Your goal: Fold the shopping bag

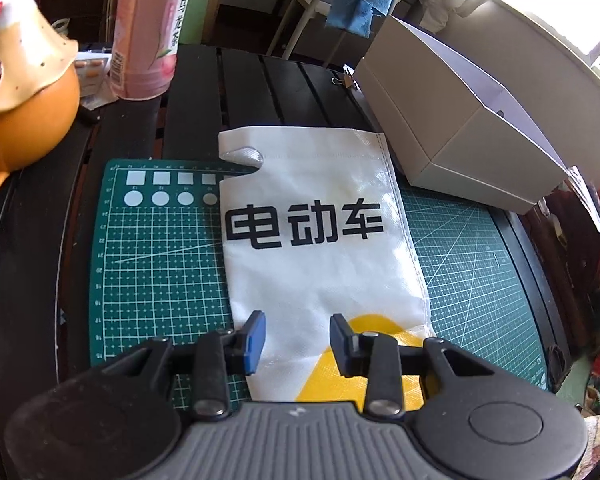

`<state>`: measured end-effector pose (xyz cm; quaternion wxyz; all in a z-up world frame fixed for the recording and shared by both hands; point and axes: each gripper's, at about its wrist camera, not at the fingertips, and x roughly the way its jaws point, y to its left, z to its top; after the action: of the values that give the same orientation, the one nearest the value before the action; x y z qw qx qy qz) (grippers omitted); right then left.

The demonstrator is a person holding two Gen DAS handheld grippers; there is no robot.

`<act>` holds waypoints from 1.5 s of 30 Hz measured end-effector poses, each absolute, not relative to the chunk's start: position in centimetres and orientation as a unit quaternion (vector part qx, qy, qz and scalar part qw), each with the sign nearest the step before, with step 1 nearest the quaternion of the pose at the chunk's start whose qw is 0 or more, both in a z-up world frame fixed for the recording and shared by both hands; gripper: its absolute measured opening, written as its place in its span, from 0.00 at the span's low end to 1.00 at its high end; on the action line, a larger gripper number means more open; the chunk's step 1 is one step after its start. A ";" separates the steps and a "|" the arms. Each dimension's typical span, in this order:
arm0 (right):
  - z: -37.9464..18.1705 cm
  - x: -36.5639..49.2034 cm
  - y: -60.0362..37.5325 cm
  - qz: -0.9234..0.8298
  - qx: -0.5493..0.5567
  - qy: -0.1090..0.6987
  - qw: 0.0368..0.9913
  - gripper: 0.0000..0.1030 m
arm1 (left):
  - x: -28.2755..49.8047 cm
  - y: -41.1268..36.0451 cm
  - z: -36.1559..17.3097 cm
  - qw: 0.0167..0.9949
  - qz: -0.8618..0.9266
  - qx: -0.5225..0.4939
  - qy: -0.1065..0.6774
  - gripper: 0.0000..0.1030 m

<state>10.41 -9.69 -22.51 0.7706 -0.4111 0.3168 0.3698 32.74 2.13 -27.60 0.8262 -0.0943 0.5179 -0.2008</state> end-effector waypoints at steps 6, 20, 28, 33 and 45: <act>-24.6 9.6 -8.0 0.358 -0.451 0.315 0.755 0.55 | 32.9 2.3 -27.5 0.823 -0.203 -0.101 0.521 0.33; -25.7 9.5 -6.6 0.325 -0.491 0.289 0.755 0.45 | 32.7 2.1 -27.5 0.824 -0.207 -0.093 0.520 0.34; -24.1 11.1 -7.1 0.298 -0.472 0.299 0.774 0.27 | 32.3 1.3 -27.4 0.825 -0.215 -0.079 0.516 0.39; -23.3 11.7 -7.3 0.291 -0.465 0.299 0.781 0.18 | 32.2 1.3 -27.4 0.827 -0.217 -0.076 0.513 0.40; -20.5 11.8 -8.6 0.292 -0.419 0.307 0.803 0.10 | 27.8 5.5 -20.8 0.898 -0.169 0.061 0.401 0.41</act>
<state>11.76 -8.62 -20.48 0.8033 -0.4185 0.3075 0.2916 27.83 5.47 -20.79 0.8984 0.0613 0.4008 -0.1690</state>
